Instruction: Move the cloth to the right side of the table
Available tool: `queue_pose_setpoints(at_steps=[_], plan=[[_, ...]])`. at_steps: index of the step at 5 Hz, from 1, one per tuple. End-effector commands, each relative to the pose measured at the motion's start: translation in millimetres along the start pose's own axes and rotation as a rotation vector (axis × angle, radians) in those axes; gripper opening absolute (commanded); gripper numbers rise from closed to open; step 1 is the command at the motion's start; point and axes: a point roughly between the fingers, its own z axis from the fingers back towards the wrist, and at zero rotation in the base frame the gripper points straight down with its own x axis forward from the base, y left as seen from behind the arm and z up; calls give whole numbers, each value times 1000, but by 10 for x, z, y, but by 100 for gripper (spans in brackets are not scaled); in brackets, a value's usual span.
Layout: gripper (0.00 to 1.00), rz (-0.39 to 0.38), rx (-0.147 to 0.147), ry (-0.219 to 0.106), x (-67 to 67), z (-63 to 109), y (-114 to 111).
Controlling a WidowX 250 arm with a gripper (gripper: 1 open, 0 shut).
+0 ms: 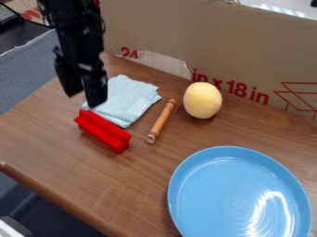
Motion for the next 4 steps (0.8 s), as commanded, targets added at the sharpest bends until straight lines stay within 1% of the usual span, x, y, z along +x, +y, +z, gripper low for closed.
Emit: queue_pose_setpoints(at_steps=[1,2,3,4], plan=[[100,-20,55,-47,114,94,63],[100,-7,55,-54,273,13,-7],[100,-21,58,-66,350,-95,-54],[100,-36,32,-56,324,-331,-122]])
